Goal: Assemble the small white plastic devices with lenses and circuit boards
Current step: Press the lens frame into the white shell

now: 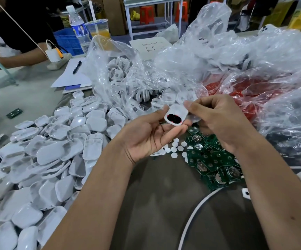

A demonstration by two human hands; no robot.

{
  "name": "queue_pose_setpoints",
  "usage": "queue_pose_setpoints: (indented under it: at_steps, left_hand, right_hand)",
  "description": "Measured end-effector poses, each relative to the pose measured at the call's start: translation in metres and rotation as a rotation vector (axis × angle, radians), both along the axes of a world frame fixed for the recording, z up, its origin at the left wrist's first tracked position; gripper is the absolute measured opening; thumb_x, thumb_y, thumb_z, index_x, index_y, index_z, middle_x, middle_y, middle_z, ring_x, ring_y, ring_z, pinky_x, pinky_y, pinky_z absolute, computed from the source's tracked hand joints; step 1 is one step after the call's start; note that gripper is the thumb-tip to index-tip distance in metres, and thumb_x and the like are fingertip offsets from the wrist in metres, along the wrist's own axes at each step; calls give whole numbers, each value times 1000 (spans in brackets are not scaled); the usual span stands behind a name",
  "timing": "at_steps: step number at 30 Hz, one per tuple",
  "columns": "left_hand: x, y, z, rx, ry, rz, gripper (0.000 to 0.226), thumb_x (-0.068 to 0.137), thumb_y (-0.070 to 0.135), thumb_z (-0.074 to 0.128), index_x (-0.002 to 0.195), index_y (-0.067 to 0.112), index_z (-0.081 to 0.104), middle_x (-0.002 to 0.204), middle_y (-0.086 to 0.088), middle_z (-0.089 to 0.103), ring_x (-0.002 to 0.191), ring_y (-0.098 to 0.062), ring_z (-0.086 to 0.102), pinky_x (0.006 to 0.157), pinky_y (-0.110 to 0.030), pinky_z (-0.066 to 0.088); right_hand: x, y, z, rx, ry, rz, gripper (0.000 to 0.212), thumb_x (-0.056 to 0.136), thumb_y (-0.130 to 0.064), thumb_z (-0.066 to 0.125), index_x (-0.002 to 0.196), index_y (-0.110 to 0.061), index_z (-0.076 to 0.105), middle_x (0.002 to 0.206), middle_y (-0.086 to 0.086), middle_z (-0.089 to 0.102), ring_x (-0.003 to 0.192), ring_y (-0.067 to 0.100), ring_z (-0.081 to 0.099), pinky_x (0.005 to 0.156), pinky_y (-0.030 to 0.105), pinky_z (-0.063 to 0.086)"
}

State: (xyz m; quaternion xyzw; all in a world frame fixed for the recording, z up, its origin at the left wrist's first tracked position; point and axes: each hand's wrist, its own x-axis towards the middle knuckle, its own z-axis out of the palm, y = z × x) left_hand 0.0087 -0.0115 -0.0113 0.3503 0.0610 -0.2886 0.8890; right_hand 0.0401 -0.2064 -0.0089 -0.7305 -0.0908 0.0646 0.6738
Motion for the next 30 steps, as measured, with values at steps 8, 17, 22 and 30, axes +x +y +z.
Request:
queue_pose_setpoints:
  at_steps: [8, 17, 22, 30]
  left_hand:
    - [7, 3, -8, -218, -14, 150, 59, 95, 15, 60, 146, -8, 40, 120, -33, 65, 91, -30, 72, 80, -30, 63]
    - [8, -5, -12, -119, -59, 239, 39, 100, 17, 53, 134, -2, 59, 113, -25, 68, 95, -29, 70, 88, -34, 59]
    - [6, -10, -12, -166, -97, 191, 38, 94, 11, 57, 129, -3, 56, 126, -32, 60, 104, -36, 68, 96, -40, 57]
    - [6, -12, -17, -129, -258, 92, 43, 92, 15, 60, 132, 3, 54, 125, -20, 68, 111, -35, 69, 97, -38, 58]
  right_hand:
    - [7, -2, -6, 81, -133, -159, 15, 91, 2, 73, 92, -13, 77, 72, 1, 62, 52, 13, 42, 48, 27, 35]
    - [3, 0, 0, 203, -173, -158, 13, 84, -8, 84, 86, -16, 74, 86, 22, 75, 51, 17, 47, 44, 25, 38]
    - [1, 1, 3, 278, -152, -153, 8, 88, -6, 79, 86, -14, 76, 76, 13, 68, 49, 12, 40, 43, 23, 34]
    - [-3, 3, 8, 397, -68, -18, 17, 72, -16, 83, 85, -9, 76, 64, 0, 62, 52, 11, 36, 45, 21, 31]
